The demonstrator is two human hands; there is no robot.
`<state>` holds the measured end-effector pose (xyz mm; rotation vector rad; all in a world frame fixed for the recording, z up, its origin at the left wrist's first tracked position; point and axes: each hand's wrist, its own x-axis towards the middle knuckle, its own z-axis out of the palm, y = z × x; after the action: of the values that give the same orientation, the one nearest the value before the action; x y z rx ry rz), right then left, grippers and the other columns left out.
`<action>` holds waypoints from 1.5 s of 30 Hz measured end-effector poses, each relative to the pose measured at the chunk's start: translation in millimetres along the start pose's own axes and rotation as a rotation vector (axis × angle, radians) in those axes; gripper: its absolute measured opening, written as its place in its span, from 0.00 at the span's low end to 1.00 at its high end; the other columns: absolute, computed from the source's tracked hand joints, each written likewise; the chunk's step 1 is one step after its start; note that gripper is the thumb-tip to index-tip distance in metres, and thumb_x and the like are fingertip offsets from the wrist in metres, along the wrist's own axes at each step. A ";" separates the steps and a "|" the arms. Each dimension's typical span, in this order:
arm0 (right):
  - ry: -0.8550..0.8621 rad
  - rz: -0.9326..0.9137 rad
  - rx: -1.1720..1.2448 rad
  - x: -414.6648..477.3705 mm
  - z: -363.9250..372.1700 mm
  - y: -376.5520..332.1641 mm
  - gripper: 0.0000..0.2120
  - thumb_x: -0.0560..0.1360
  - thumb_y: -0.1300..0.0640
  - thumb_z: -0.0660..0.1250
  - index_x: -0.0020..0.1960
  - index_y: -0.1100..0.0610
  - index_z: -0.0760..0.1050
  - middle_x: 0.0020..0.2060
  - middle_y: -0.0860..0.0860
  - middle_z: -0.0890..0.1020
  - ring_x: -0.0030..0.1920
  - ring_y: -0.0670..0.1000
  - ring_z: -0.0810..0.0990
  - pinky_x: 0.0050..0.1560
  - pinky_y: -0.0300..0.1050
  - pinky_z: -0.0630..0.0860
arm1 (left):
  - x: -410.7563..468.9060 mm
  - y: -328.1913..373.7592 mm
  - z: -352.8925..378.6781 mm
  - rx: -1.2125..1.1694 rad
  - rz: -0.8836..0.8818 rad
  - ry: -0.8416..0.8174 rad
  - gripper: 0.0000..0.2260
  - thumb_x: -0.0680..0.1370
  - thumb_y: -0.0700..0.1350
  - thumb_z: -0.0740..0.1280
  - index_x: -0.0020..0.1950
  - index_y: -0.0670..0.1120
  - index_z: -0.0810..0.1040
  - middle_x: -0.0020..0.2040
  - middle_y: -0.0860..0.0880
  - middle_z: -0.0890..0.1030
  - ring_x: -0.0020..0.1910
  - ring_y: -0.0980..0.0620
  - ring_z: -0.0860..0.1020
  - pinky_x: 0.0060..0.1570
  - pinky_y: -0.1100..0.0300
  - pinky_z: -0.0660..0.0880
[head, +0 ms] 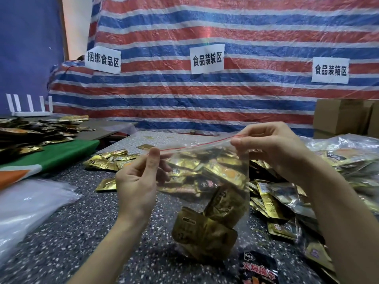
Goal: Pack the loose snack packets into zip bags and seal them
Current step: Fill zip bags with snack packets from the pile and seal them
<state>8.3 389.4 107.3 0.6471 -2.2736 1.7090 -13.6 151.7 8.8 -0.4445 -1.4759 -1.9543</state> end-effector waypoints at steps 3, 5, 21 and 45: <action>0.019 0.047 0.013 0.3 -1.3 4.6 0.11 0.60 0.54 0.79 0.37 0.59 0.85 0.36 0.56 0.84 0.38 0.52 0.81 0.39 0.41 0.80 | 0.6 -0.1 -0.9 -0.001 0.018 -0.008 0.13 0.76 0.55 0.66 0.39 0.50 0.85 0.34 0.46 0.82 0.30 0.51 0.79 0.31 0.60 0.78; 0.047 0.071 0.020 0.2 -2.9 7.1 0.12 0.57 0.53 0.80 0.37 0.59 0.85 0.37 0.57 0.84 0.38 0.53 0.81 0.42 0.44 0.80 | 0.6 -0.5 -1.3 -0.002 0.020 -0.014 0.12 0.77 0.53 0.66 0.39 0.51 0.86 0.34 0.47 0.83 0.30 0.51 0.79 0.31 0.60 0.78; 0.031 -0.040 -0.488 -5.2 12.8 -23.4 0.21 0.66 0.38 0.71 0.54 0.47 0.80 0.48 0.42 0.84 0.46 0.38 0.82 0.47 0.39 0.73 | -8.3 14.9 3.7 -0.037 0.145 -0.129 0.09 0.77 0.46 0.66 0.39 0.48 0.83 0.34 0.47 0.82 0.33 0.55 0.79 0.33 0.66 0.76; -0.194 -0.266 -0.639 -11.5 65.7 -44.8 0.07 0.74 0.48 0.72 0.44 0.51 0.84 0.36 0.45 0.84 0.40 0.45 0.81 0.43 0.43 0.77 | -1.0 25.2 1.2 0.164 0.438 -0.285 0.11 0.79 0.59 0.64 0.50 0.54 0.82 0.38 0.59 0.81 0.37 0.58 0.79 0.36 0.64 0.75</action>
<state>45.0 319.2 121.0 0.9276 -2.5171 0.7570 3.8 149.0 26.9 -0.9167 -1.5390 -1.4582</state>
